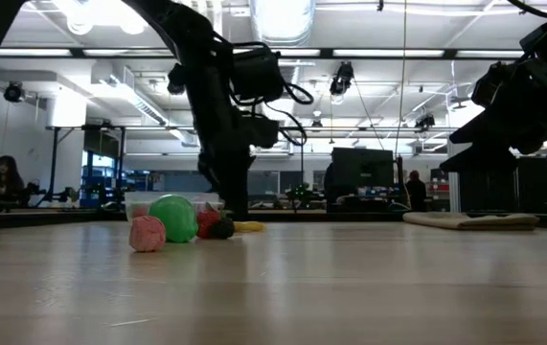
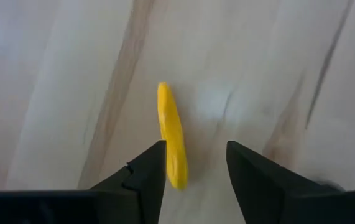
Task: Pick and placing Produce into tupperware
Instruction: Put the yellow squash into the transparent bin
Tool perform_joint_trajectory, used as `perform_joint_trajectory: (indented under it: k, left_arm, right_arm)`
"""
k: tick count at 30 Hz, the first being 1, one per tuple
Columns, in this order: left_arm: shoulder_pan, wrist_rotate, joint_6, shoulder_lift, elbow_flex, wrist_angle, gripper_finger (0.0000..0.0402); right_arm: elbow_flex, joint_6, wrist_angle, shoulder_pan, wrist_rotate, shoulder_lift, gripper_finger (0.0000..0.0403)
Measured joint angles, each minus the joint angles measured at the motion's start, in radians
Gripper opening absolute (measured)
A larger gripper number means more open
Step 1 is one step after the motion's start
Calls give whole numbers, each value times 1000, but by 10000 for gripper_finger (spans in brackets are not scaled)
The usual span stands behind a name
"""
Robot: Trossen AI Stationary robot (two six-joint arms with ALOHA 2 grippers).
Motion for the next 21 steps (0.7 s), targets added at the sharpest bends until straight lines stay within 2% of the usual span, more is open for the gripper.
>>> perform_joint_trajectory:
  k: [6,21]
  left_arm:
    - [2,-4,-8,60,26,34,146]
    - [11,-25,1,67,10,21,143]
  right_arm:
    - [0,0,1,0,0,-2,313]
    - [0,0,0,0,0,0,313]
